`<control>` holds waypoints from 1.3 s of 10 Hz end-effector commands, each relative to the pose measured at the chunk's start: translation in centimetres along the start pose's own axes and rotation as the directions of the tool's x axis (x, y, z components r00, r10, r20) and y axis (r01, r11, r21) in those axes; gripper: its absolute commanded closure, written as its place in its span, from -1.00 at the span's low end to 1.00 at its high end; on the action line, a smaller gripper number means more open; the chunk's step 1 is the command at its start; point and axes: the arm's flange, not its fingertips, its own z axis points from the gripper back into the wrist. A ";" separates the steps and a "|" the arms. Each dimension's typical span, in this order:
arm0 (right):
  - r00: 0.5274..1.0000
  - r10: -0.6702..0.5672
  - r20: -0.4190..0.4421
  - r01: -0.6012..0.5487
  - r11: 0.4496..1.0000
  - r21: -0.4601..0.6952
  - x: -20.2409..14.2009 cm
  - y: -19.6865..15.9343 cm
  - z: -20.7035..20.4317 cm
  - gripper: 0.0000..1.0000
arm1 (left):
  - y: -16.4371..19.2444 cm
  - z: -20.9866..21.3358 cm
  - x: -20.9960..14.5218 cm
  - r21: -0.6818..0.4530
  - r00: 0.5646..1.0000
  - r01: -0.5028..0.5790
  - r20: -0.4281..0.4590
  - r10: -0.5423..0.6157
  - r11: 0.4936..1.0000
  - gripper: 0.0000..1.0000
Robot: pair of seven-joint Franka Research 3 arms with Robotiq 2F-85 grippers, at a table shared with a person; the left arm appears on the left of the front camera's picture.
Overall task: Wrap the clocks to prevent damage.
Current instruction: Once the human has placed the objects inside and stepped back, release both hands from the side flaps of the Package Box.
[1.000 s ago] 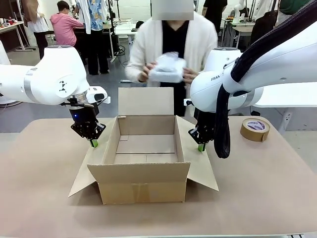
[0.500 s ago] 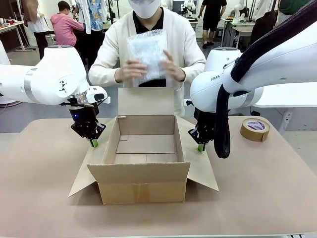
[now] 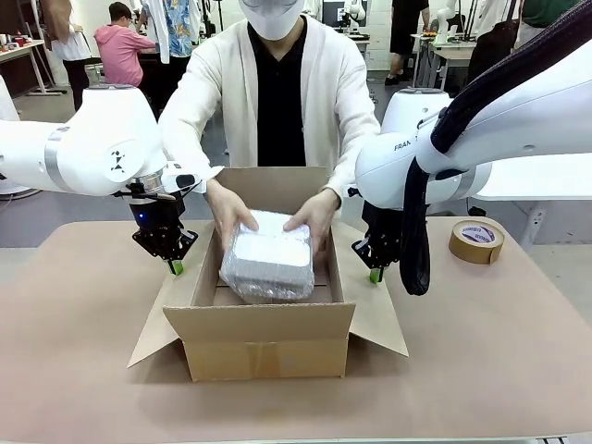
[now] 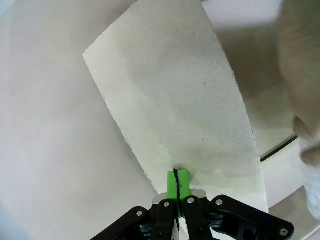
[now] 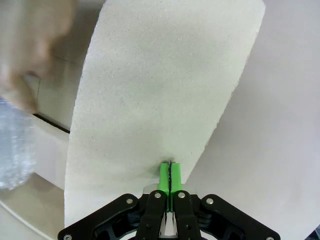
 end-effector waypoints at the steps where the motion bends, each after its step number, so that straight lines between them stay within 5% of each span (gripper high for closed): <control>1: 1.000 -0.004 -0.002 0.004 1.000 0.000 -0.1 0.0 -0.1 0.98 | 0.1 -0.1 0.0 0.008 1.000 0.004 0.001 -0.004 1.000 0.98; 13: 1.000 -0.004 -0.002 0.004 1.000 0.000 -0.1 0.0 -0.1 0.98 | 0.1 -0.1 0.0 0.008 1.000 0.004 0.001 -0.004 1.000 0.98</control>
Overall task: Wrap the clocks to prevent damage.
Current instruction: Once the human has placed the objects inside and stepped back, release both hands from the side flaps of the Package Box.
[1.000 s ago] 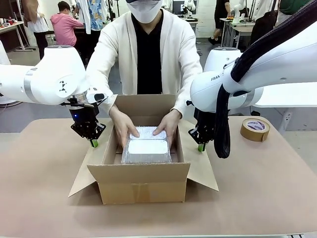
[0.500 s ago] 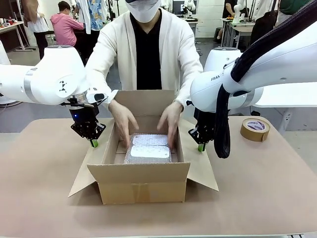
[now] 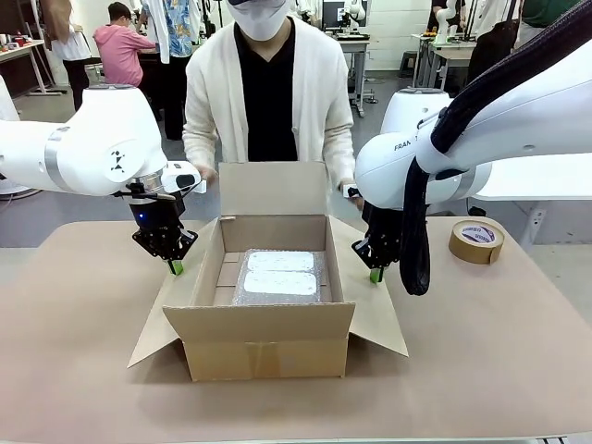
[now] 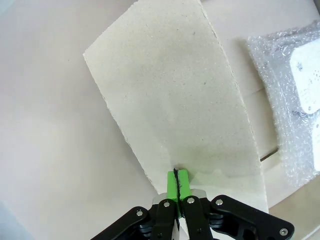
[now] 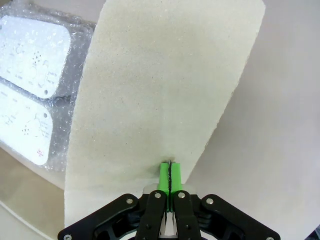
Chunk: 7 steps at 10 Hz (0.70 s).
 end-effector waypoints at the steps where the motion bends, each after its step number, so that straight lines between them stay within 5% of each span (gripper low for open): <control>1: 1.000 -0.004 -0.002 0.004 1.000 0.000 -0.1 0.0 -0.1 0.98 | 0.1 -0.1 0.0 0.008 1.000 0.004 0.001 -0.004 1.000 0.98; 3: 1.000 0.000 0.000 0.000 1.000 0.000 0.0 0.0 0.0 0.98 | 0.0 0.0 0.0 0.000 1.000 0.000 0.000 0.000 1.000 0.98; 5: 0.982 0.187 -0.001 -0.187 0.981 -0.043 -0.8 0.7 6.3 0.98 | 0.8 7.4 -1.2 0.030 0.977 0.199 0.072 -0.201 0.979 0.98; 7: 0.985 0.170 0.012 -0.169 0.984 -0.058 -2.5 0.6 14.2 0.98 | 2.2 14.8 -2.7 0.064 0.959 0.255 0.111 -0.260 0.965 0.98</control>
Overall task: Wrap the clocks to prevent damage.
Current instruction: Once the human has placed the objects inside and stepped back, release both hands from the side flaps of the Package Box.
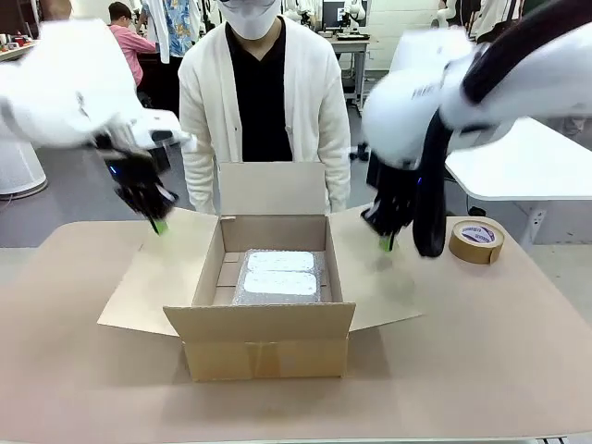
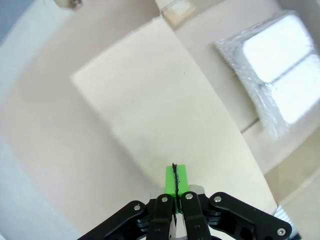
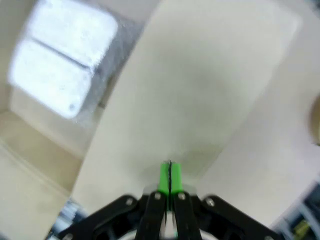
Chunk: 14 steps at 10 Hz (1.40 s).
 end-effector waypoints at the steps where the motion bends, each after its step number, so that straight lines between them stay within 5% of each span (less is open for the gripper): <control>1: 0.998 0.063 -0.021 -0.064 0.997 -0.034 -2.3 -0.5 6.7 0.98 | 2.1 6.1 -2.1 0.019 0.998 0.059 0.016 -0.059 0.998 0.98; 4: 0.936 0.338 -0.094 -0.344 0.937 -0.056 -7.1 -3.1 12.8 0.98 | 5.0 10.2 -6.2 -0.058 0.940 0.341 0.041 -0.339 0.938 0.98; 5: 0.872 0.470 -0.140 -0.483 0.872 -0.078 -8.3 -5.0 12.5 0.98 | 6.3 10.0 -7.9 -0.087 0.884 0.467 0.045 -0.465 0.880 0.98; 7: 0.805 0.570 -0.168 -0.583 0.811 -0.041 -9.7 -8.7 10.7 0.98 | 7.9 8.8 -9.6 -0.037 0.723 0.689 0.112 -0.682 0.724 0.98; 9: 0.696 0.714 -0.074 -0.713 0.700 0.040 -11.5 -11.2 9.6 0.98 | 8.0 8.0 -10.5 -0.023 0.641 0.761 0.171 -0.748 0.648 0.98; 10: 0.670 0.741 -0.051 -0.738 0.672 0.068 -11.9 -12.1 9.1 0.98 | 7.5 7.9 -10.3 -0.018 0.638 0.764 0.171 -0.751 0.645 0.98; 14: 0.704 0.701 -0.111 -0.702 0.711 0.037 -11.2 -11.9 9.4 0.98 | 8.0 8.1 -10.1 -0.019 0.646 0.760 0.119 -0.754 0.649 0.98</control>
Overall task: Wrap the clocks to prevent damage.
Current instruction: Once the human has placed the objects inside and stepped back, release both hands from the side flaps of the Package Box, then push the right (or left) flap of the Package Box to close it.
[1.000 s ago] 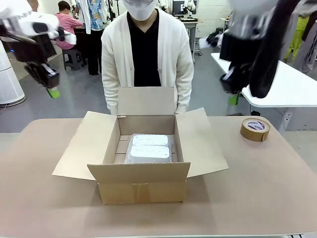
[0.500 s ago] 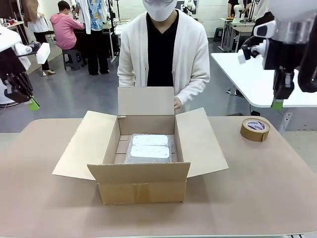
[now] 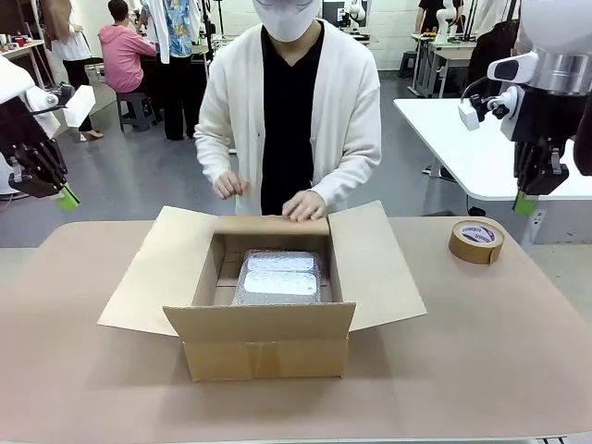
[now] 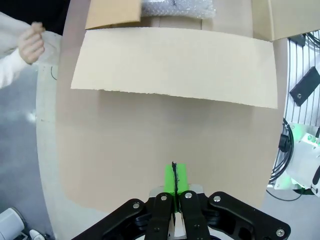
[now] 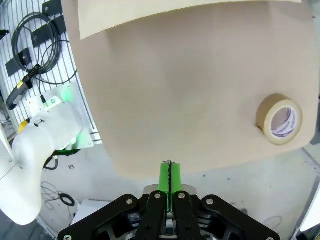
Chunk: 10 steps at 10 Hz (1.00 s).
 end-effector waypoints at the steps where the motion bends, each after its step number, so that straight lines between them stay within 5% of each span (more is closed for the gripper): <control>1: 0.999 -0.027 -0.018 0.027 1.000 -0.009 0.2 0.1 0.2 0.98 | 0.2 0.1 -0.2 0.002 1.000 -0.001 -0.009 0.001 1.000 0.98; 10: 0.999 -0.027 -0.018 0.027 1.000 -0.009 0.2 0.1 0.2 0.98 | 0.2 0.1 -0.2 0.002 1.000 -0.001 -0.009 0.001 1.000 0.98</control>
